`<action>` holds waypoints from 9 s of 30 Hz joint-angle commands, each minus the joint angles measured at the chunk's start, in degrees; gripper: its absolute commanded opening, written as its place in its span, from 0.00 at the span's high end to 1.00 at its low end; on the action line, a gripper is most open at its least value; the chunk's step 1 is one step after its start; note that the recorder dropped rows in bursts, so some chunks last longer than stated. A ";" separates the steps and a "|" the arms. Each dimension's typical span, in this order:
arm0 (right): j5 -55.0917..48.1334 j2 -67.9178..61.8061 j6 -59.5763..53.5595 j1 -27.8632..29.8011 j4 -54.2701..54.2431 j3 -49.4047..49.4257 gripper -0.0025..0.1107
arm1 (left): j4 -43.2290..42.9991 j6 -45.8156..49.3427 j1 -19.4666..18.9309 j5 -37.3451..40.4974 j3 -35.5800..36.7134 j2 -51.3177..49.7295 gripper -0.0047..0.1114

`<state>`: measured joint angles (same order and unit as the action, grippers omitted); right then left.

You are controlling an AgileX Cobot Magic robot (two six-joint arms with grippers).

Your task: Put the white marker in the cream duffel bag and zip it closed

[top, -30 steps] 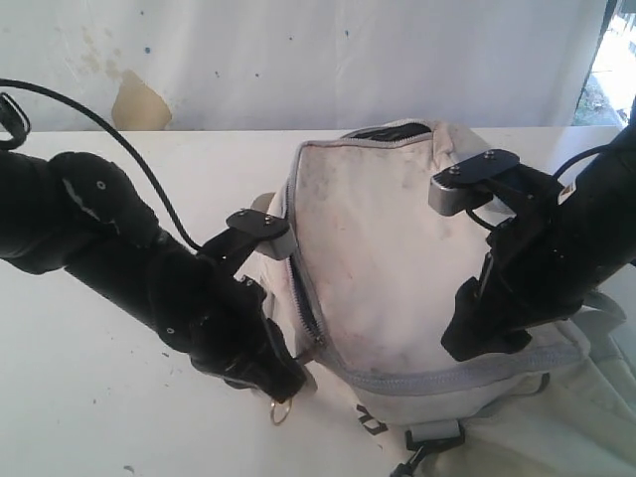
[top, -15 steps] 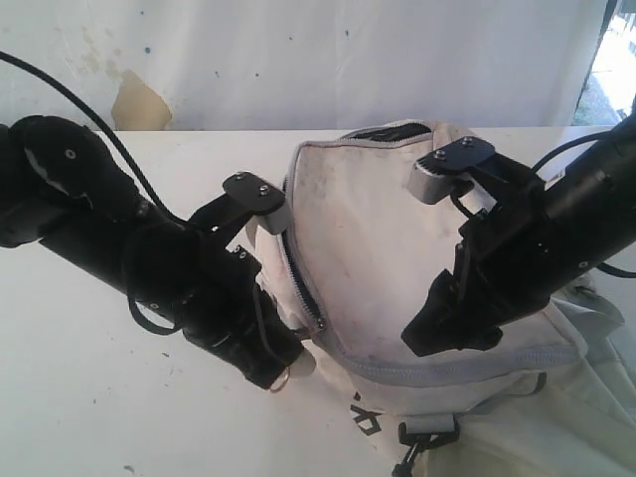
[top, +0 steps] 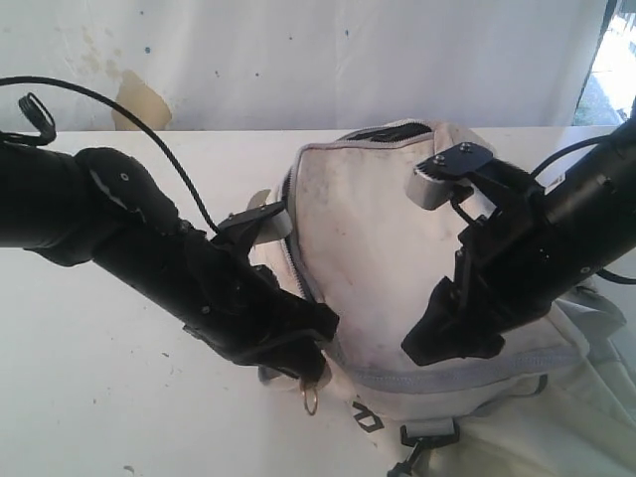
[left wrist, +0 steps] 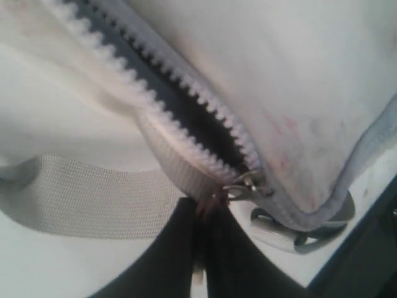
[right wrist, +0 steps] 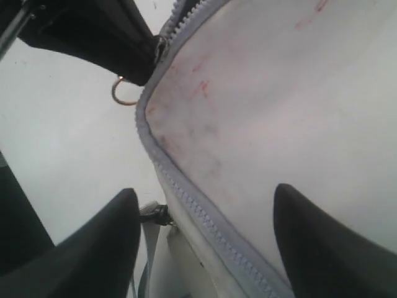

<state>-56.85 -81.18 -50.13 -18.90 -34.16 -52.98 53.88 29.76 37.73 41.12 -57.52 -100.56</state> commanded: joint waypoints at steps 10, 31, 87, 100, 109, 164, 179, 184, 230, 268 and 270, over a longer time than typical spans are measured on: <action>-2.28 0.40 0.48 0.02 0.15 0.41 0.47 | -20.31 -0.46 0.08 12.84 -7.88 -0.01 0.96; 1.37 0.40 -1.05 0.02 0.03 0.41 0.41 | -13.67 1.69 0.21 9.73 -7.22 -0.01 0.95; -0.78 0.40 -0.69 0.02 0.26 0.41 0.42 | -1.26 -1.49 1.64 2.97 1.45 -0.12 0.58; -0.80 0.40 -0.69 0.02 0.15 0.41 0.42 | -0.92 -1.36 1.72 1.13 1.58 -0.12 0.58; -0.80 0.40 -0.69 0.02 0.15 0.41 0.42 | 0.15 -1.36 1.72 8.42 1.47 -0.12 0.58; -0.68 0.40 -0.69 0.02 0.15 0.41 0.42 | 10.16 23.08 1.87 -0.59 1.58 -4.81 0.69; -0.58 0.40 -0.69 0.02 0.15 0.41 0.42 | 10.63 22.48 1.87 -1.93 2.22 -6.55 0.54; -0.58 0.40 -0.69 0.02 0.15 0.41 0.42 | 13.14 22.00 1.87 -1.89 2.13 -7.69 0.55; 19.64 0.40 -20.76 -16.12 -3.34 7.31 0.42 | -5.63 12.86 -5.65 3.57 -1.28 4.21 0.96; 25.19 -4.66 -19.87 -17.09 -2.82 9.32 0.98 | -14.16 6.57 -6.92 -1.52 -1.28 4.21 0.96; 24.47 -4.66 -19.87 -17.09 -1.16 9.32 0.98 | -14.16 4.65 -8.83 -1.75 -1.28 4.21 0.96</action>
<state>-29.78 -85.74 -70.12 -36.02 -38.77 -43.89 41.02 37.15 31.35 41.46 -58.66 -96.90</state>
